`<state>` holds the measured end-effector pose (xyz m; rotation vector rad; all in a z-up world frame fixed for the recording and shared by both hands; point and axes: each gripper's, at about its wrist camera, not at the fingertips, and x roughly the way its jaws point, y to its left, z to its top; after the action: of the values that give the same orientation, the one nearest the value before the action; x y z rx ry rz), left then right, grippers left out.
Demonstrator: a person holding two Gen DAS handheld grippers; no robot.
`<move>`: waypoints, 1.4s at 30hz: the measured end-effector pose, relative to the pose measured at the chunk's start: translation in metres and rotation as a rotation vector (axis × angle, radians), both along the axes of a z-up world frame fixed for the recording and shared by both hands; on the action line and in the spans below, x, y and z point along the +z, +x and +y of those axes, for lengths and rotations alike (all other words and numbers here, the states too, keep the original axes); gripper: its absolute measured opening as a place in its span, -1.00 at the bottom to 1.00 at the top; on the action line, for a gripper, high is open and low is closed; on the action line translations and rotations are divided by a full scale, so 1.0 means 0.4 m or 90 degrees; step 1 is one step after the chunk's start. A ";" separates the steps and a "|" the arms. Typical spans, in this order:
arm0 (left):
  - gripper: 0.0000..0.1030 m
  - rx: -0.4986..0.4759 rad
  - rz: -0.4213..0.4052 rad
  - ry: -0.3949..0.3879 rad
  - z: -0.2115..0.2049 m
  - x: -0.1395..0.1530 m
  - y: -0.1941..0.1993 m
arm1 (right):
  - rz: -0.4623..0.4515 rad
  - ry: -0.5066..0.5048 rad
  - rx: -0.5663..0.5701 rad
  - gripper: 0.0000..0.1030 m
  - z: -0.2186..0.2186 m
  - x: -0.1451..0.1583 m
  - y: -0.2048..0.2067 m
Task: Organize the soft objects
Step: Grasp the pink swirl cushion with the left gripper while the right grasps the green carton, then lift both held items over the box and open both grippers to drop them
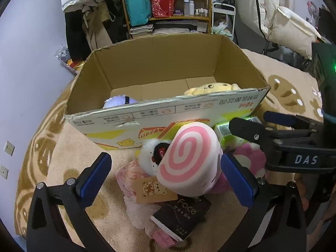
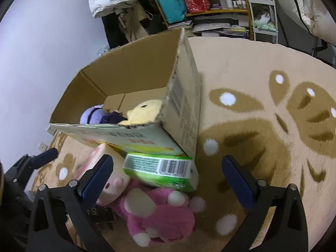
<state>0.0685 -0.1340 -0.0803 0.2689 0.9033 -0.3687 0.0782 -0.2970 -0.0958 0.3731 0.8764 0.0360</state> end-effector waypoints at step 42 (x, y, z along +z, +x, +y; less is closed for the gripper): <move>-0.37 0.030 0.057 -0.058 0.028 -0.026 0.003 | 0.056 0.042 0.042 0.71 0.018 -0.054 0.045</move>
<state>0.0698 -0.1229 -0.0907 0.1477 0.9762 -0.3794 0.0961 -0.2899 -0.1174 0.4097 0.9766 0.1094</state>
